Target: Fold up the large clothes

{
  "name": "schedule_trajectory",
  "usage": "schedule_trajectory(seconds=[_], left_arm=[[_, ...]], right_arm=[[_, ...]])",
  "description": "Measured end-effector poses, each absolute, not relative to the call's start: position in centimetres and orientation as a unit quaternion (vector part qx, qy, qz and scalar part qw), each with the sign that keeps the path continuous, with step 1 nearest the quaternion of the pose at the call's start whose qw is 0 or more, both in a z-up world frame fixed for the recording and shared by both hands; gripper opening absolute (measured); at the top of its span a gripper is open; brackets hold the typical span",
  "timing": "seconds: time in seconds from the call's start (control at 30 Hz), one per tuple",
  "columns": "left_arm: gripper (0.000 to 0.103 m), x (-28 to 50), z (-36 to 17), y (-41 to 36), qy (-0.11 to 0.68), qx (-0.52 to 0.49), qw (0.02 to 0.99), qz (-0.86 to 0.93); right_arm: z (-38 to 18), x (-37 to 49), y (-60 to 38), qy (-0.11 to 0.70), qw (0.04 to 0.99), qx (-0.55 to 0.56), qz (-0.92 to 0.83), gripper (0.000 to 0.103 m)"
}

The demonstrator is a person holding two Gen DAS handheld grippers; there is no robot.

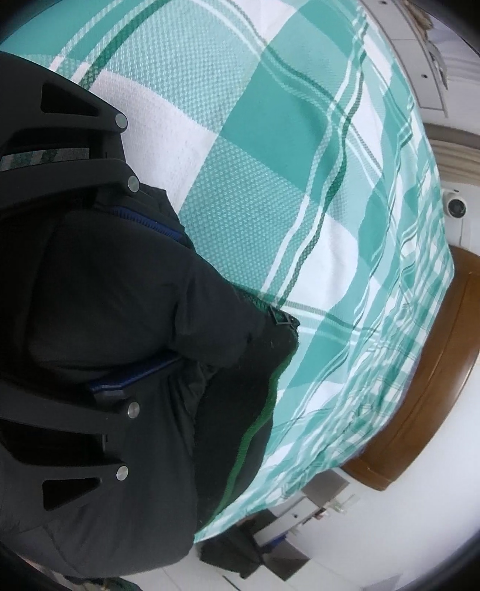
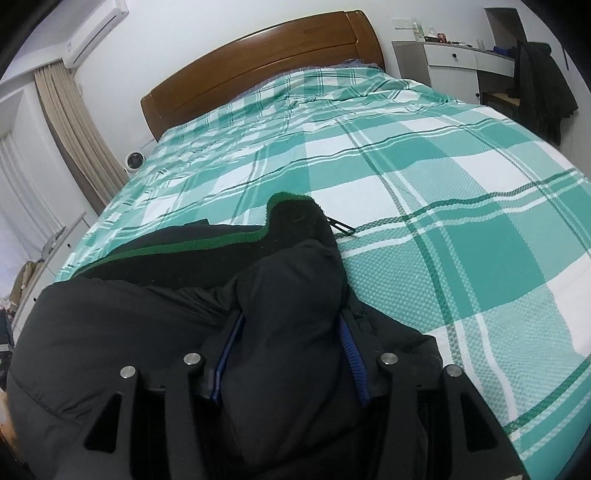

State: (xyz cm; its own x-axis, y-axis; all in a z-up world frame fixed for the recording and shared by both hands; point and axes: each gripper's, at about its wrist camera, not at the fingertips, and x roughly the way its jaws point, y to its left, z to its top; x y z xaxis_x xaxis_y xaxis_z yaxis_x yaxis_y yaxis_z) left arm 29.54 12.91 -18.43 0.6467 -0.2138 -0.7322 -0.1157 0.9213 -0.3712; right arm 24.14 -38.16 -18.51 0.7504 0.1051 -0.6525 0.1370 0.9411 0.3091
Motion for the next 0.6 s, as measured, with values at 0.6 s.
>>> schedule_trajectory(seconds=[0.6], left_arm=[[0.065, 29.64, -18.94, 13.45, 0.41, -0.219, 0.884, -0.041]], right_arm=[[-18.97, 24.09, -38.73, 0.344, 0.919, 0.191, 0.003, 0.05]])
